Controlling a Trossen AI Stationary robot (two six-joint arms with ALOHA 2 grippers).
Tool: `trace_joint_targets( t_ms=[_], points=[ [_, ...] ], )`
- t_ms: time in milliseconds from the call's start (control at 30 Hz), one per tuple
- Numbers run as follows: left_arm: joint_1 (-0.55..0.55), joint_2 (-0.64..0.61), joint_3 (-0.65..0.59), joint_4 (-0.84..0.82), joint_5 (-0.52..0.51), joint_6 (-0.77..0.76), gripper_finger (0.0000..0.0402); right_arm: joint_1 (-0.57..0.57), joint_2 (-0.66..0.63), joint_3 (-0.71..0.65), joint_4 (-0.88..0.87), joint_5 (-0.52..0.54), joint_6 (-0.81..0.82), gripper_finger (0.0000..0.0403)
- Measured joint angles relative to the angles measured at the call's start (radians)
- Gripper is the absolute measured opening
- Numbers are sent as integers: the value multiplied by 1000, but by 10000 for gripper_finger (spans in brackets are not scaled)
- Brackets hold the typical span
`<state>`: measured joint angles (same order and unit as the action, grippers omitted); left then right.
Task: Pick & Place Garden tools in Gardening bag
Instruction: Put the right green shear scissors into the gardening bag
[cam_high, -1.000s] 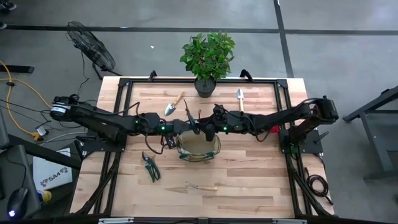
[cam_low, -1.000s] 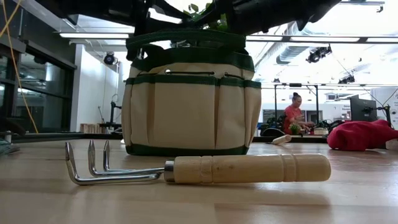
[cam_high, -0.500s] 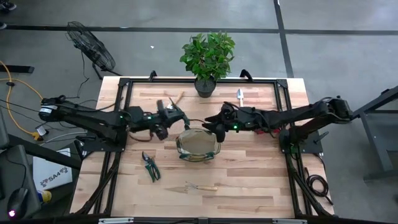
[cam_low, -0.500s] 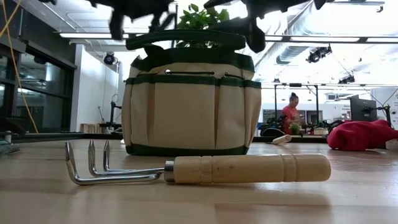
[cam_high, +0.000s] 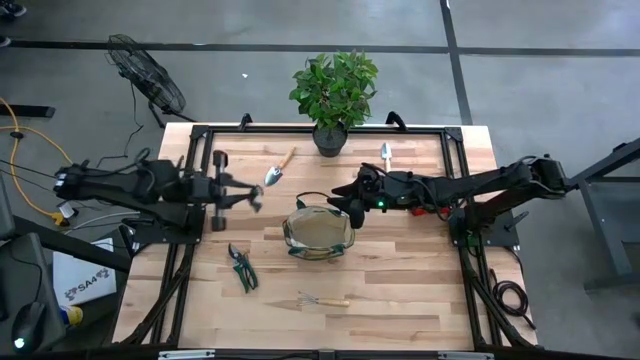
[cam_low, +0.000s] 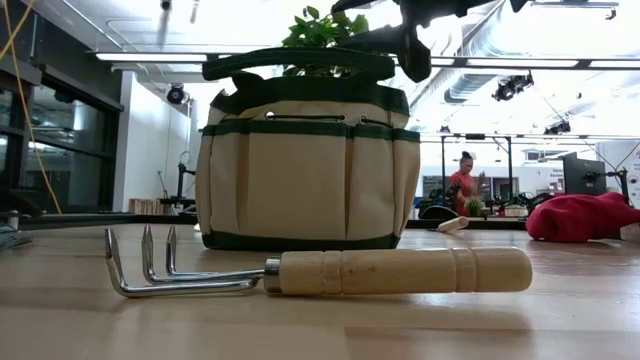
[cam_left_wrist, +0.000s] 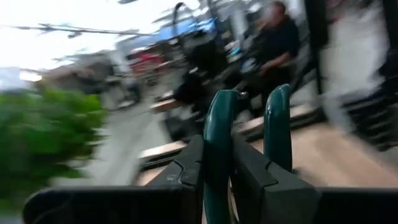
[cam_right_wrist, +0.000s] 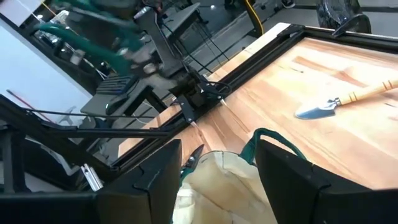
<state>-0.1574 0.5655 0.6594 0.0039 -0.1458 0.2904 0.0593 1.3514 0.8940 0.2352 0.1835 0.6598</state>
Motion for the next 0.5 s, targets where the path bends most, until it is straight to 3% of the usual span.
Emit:
trace_joint_targets(
  t_ms=[133,233,500],
  points=[
    [0,-46,-1,-64,166,-95,45,0,0,0,0,27,-8,197],
    [-1,-65,-51,-18,196,-117,45,0,0,0,0,31,-11,197],
    [0,-153,-360,421,197,-155,45,0,0,0,0,31,-33,197]
  ],
)
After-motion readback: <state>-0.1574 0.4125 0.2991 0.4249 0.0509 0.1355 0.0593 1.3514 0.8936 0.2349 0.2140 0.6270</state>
